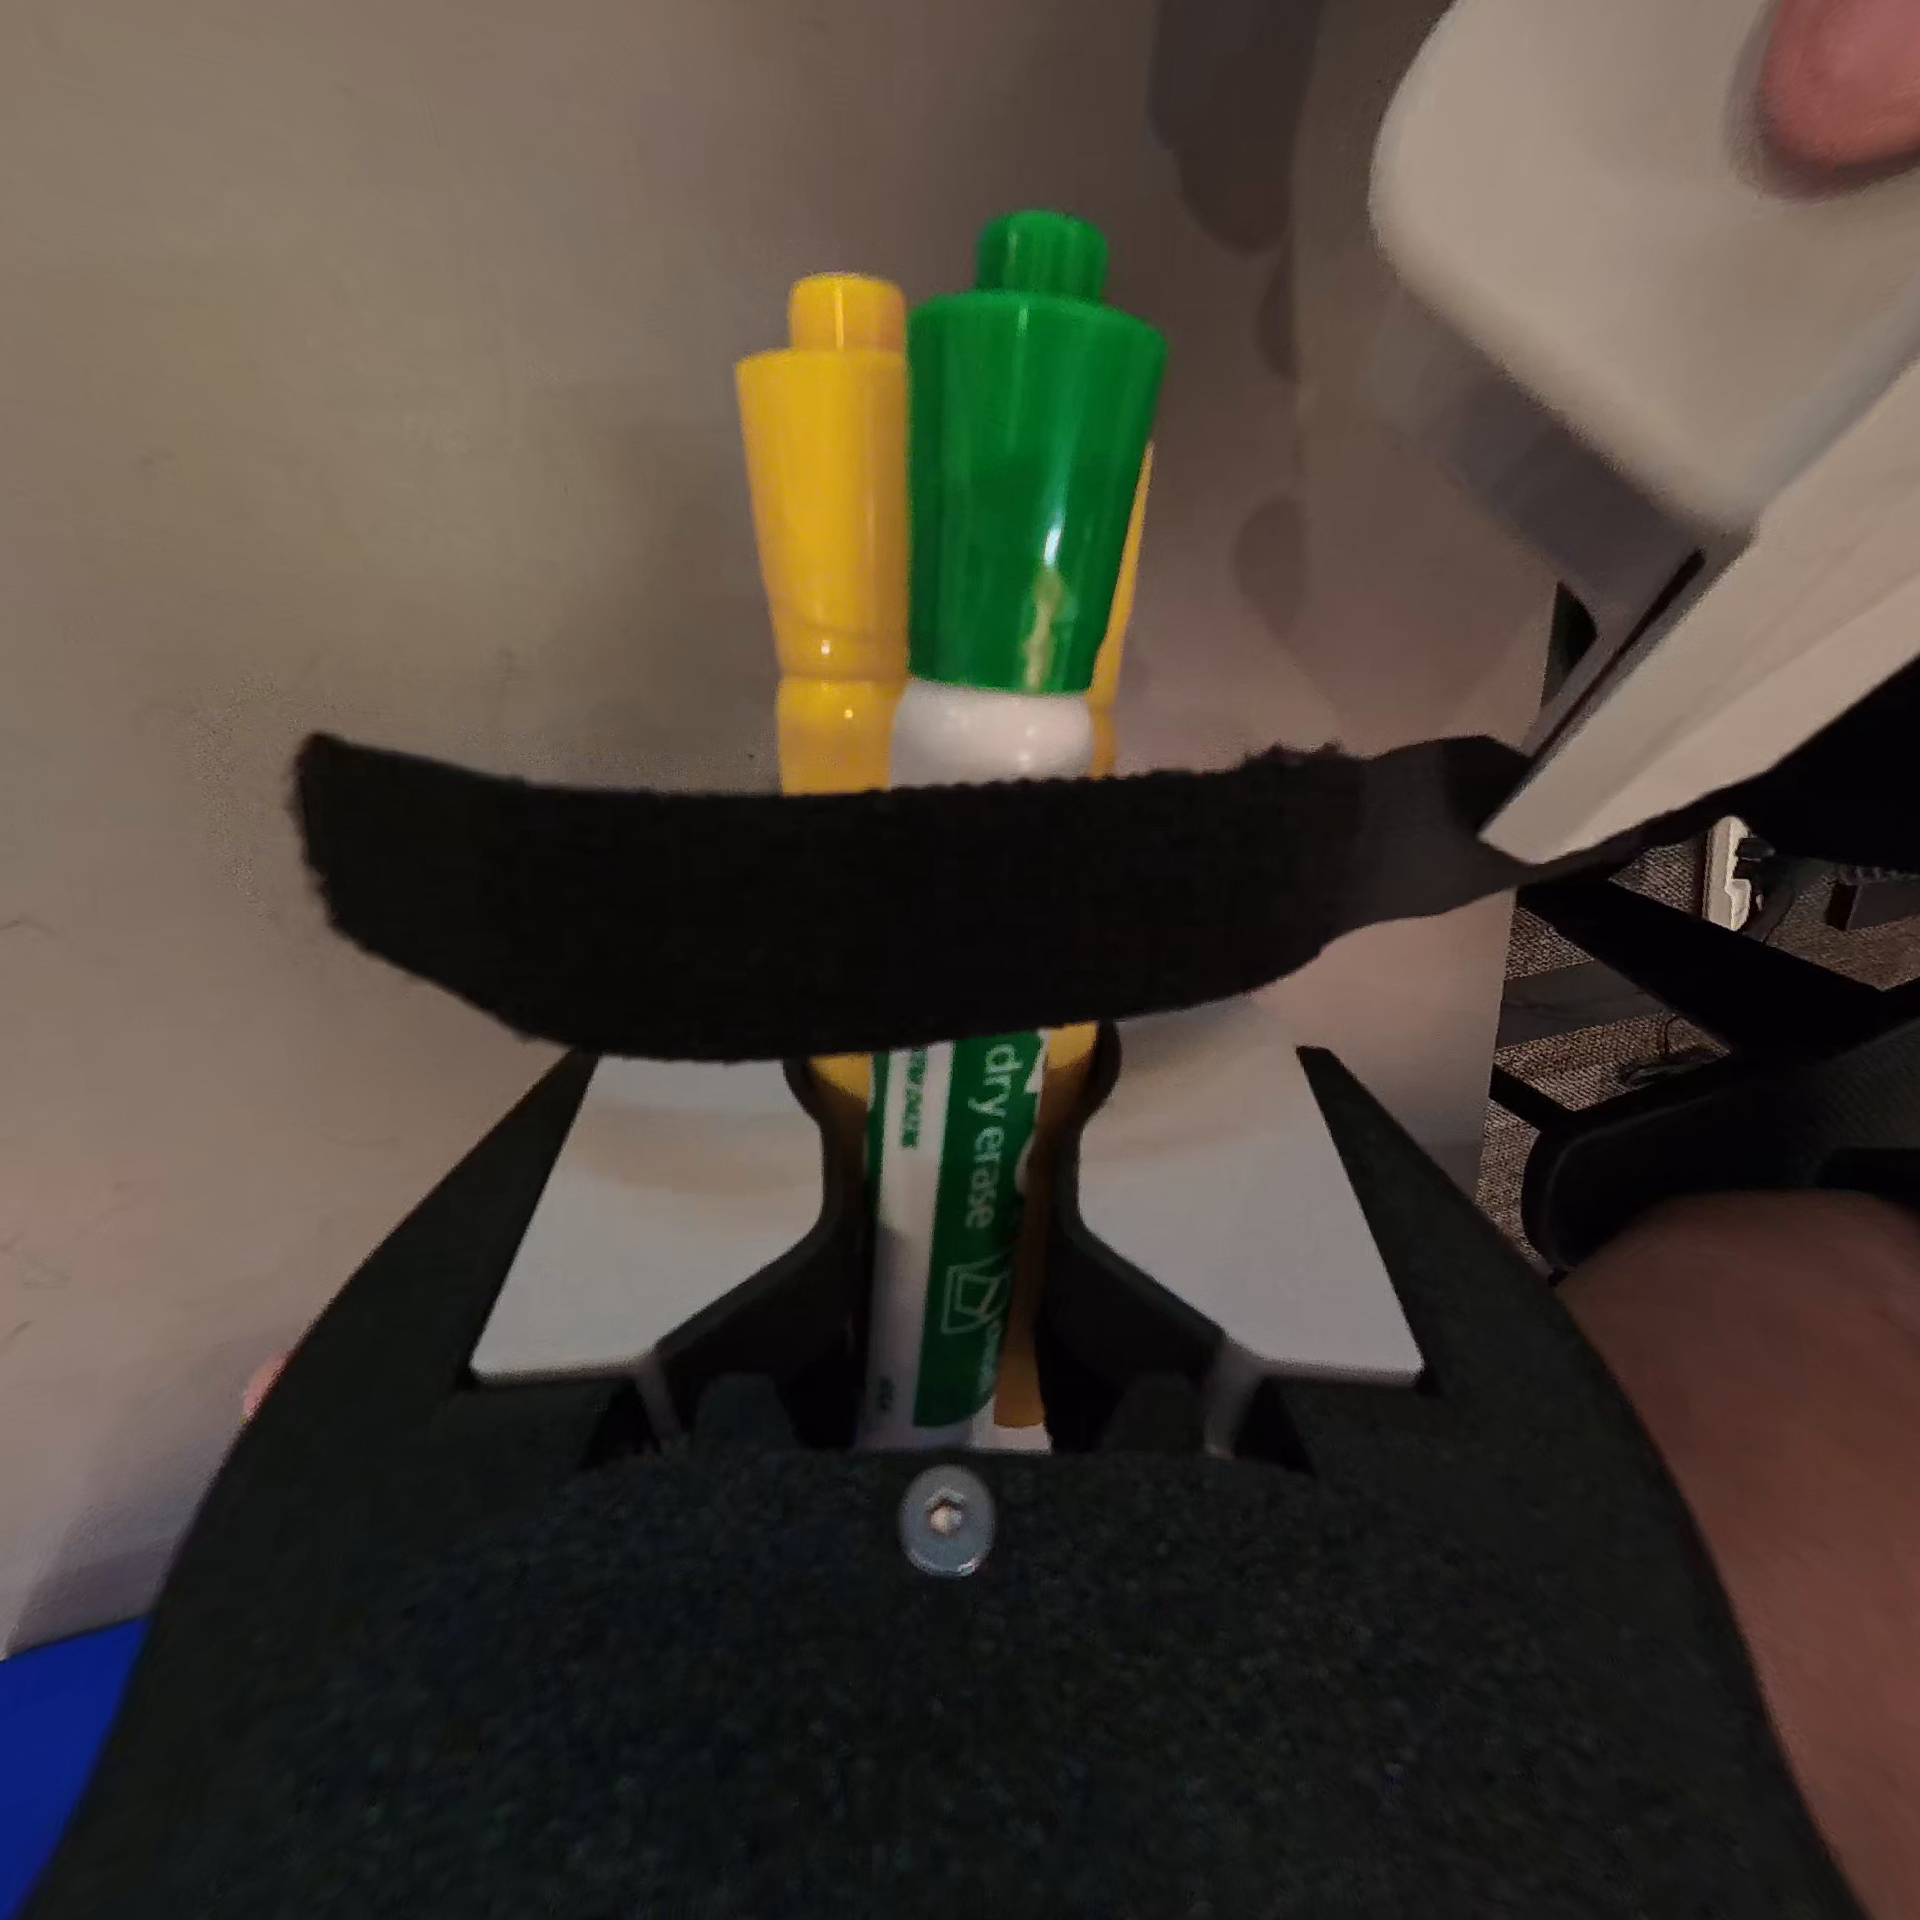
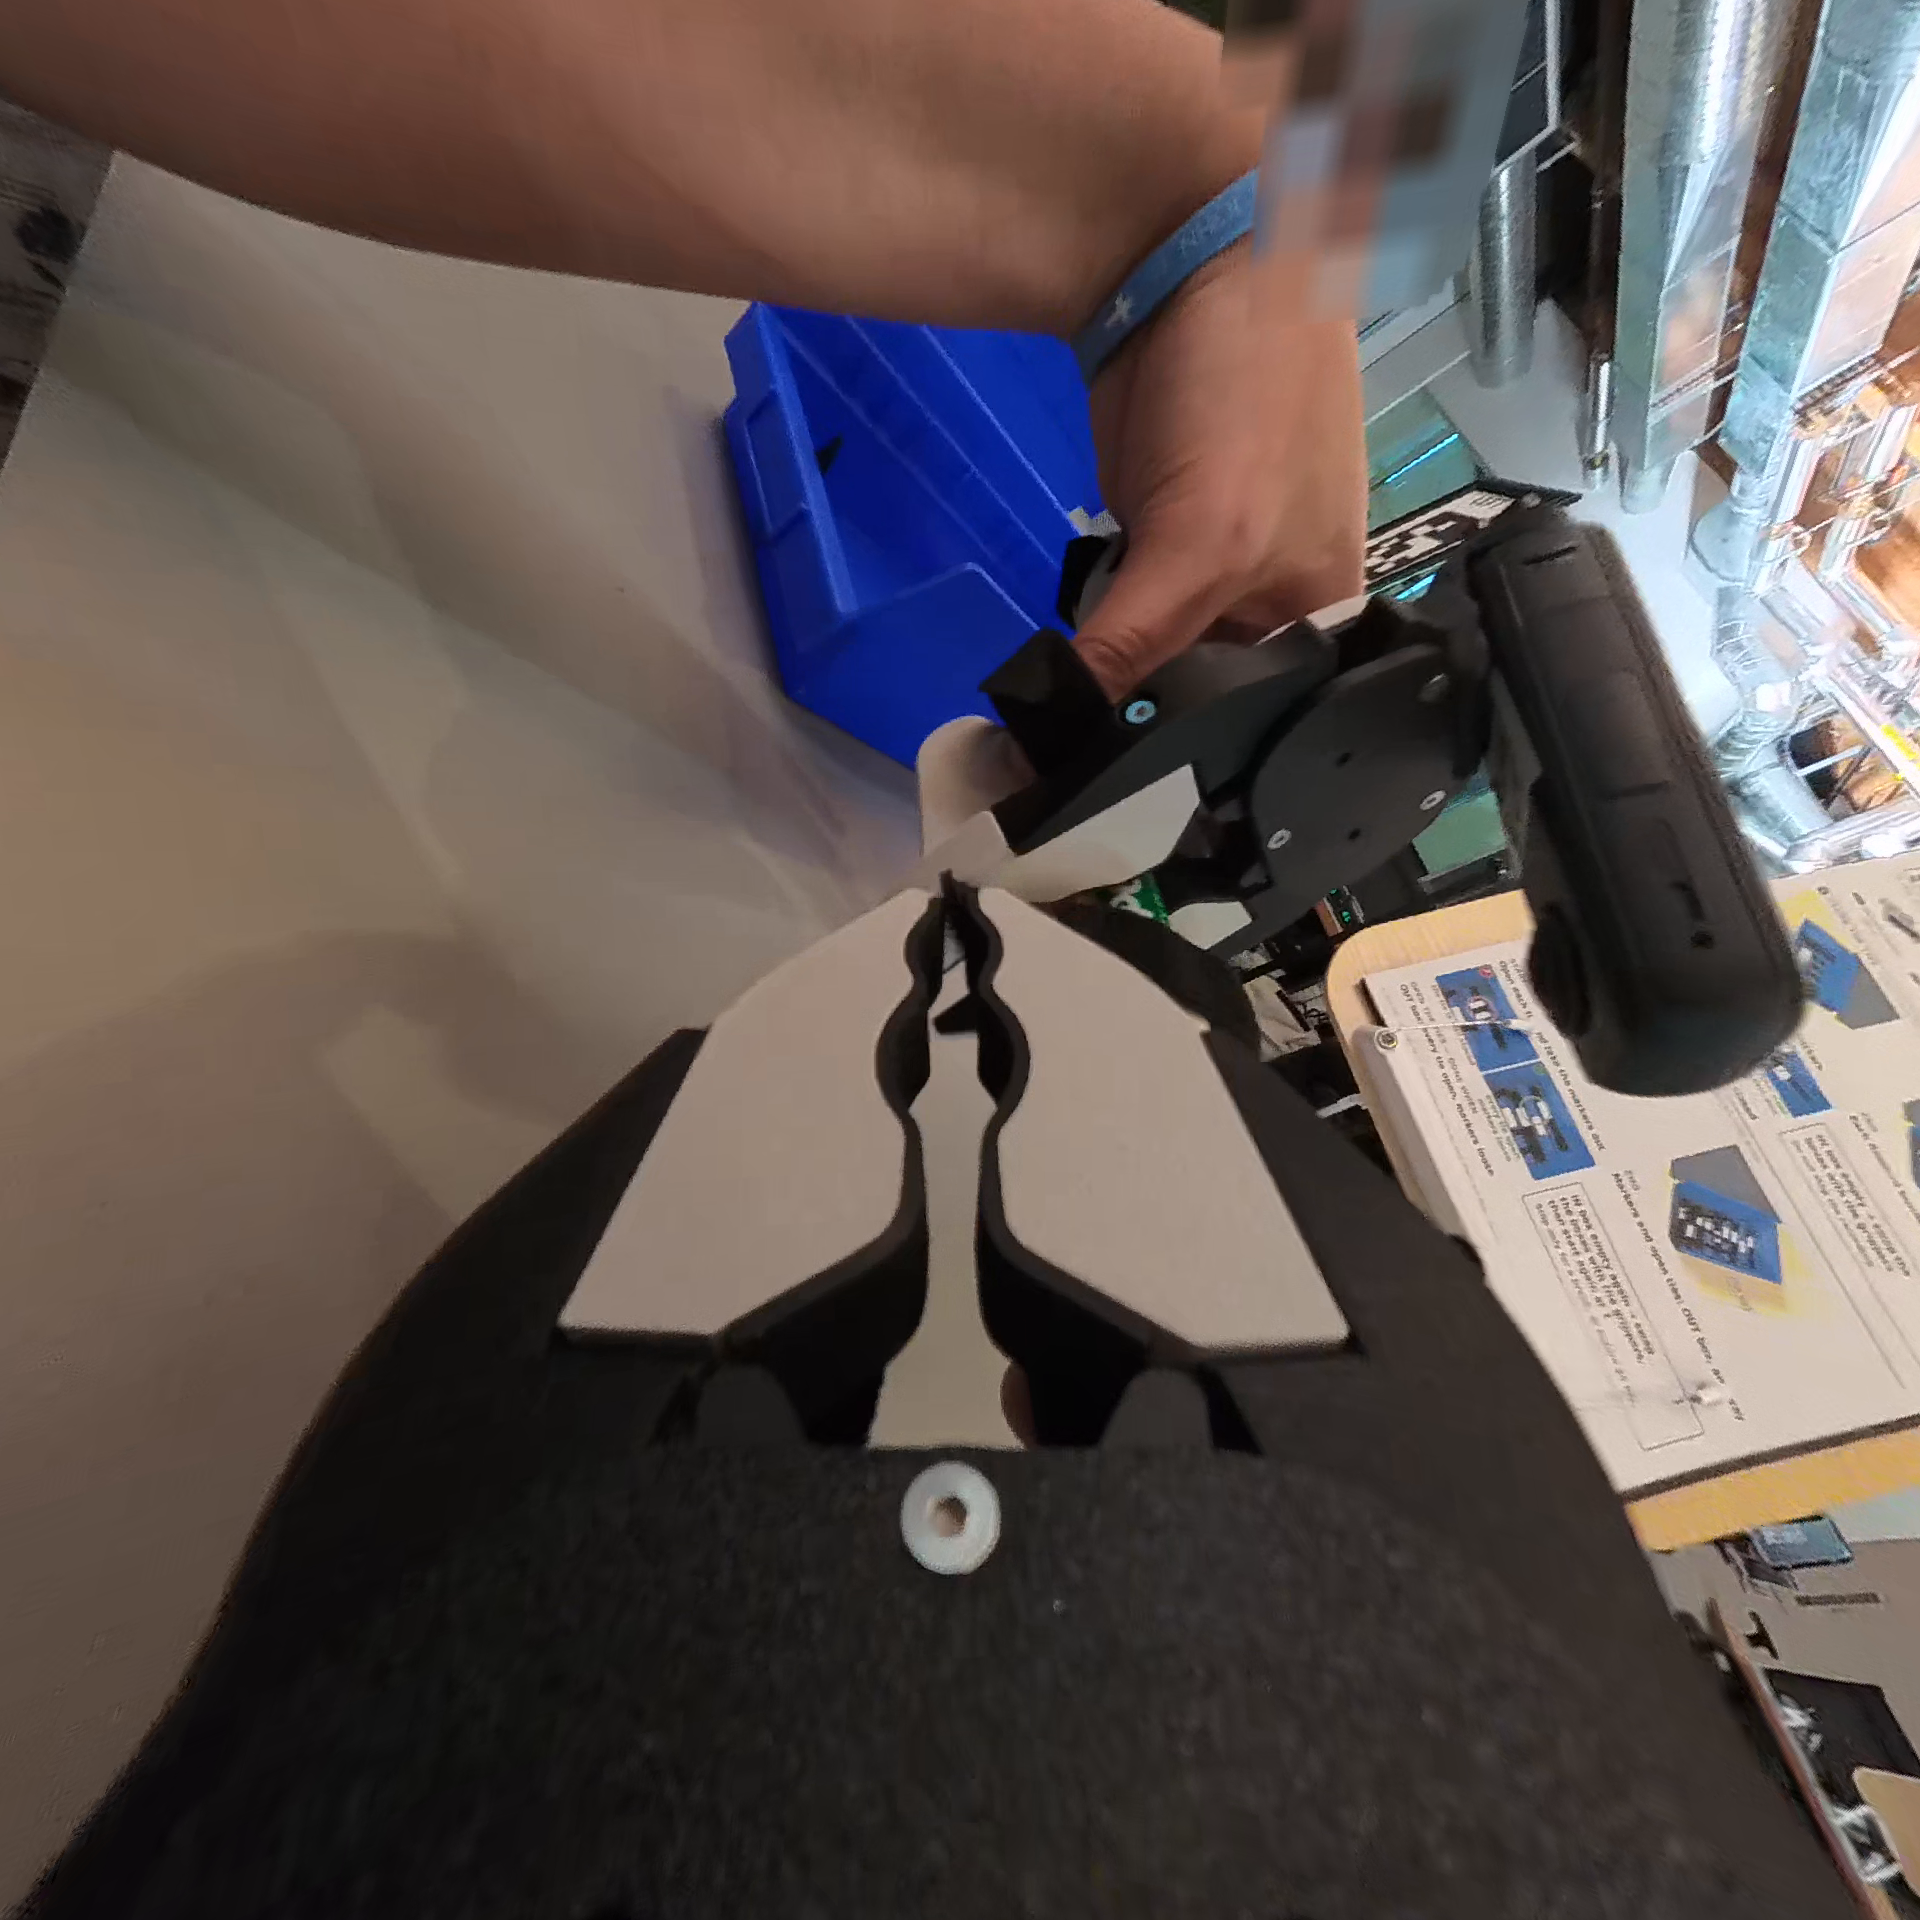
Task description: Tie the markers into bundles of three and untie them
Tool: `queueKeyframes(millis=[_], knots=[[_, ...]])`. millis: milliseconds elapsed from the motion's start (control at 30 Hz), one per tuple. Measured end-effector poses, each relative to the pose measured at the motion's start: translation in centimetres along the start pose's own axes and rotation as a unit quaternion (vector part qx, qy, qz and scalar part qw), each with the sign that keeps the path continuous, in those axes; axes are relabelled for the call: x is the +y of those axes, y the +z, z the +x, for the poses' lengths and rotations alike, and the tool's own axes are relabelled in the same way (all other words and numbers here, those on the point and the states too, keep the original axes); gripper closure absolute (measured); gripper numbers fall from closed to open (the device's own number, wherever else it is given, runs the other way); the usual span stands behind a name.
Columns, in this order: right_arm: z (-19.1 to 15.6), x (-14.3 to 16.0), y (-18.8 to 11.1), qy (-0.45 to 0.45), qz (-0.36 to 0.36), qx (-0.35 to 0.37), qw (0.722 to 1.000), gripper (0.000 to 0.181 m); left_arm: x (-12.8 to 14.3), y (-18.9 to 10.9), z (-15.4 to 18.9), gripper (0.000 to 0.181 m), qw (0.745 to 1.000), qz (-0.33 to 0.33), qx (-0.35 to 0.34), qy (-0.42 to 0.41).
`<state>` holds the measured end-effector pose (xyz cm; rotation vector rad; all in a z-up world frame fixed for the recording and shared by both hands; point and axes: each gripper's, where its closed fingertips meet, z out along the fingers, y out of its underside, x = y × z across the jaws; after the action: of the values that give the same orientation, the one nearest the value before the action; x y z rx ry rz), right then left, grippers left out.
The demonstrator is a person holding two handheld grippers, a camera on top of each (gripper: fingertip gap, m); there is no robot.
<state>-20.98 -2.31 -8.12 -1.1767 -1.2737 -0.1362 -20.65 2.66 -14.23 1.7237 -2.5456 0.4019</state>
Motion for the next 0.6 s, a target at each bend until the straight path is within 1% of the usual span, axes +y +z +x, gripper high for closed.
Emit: queueKeyframes(millis=[133, 200, 300, 400, 533, 600], knots=[[0.0, 0.3, 0.4, 0.018, -0.003, -0.002, 1.000, 0.177, 0.1, 0.0, 0.1, 0.140, 1.000, -0.002, 0.000, 0.001], [0.6, 0.3, 0.9, 0.018, -0.006, 0.013, 1.000, 0.178, 0.0, 0.1, 0.3, 0.140, 1.000, -0.007, 0.001, 0.004], [0.6, 0.1, 1.5, 0.009, 0.003, 0.001, 1.000, 0.179, -0.2, 0.2, 0.4, 0.140, 1.000, -0.013, 0.002, 0.010], [0.4, 0.5, 1.4, -0.028, -0.004, -0.003, 1.000, 0.179, -0.1, 0.3, 0.5, 0.140, 1.000, -0.014, 0.004, 0.008], [-0.4, 1.5, 0.5, -0.095, -0.018, -0.022, 0.995, 0.180, 0.0, 0.1, 0.5, 0.140, 1.000, -0.009, 0.002, 0.011], [-1.4, 1.5, -0.2, -0.135, -0.010, -0.052, 0.989, 0.180, 0.1, 0.1, 0.4, 0.140, 1.000, -0.009, 0.002, 0.012]])
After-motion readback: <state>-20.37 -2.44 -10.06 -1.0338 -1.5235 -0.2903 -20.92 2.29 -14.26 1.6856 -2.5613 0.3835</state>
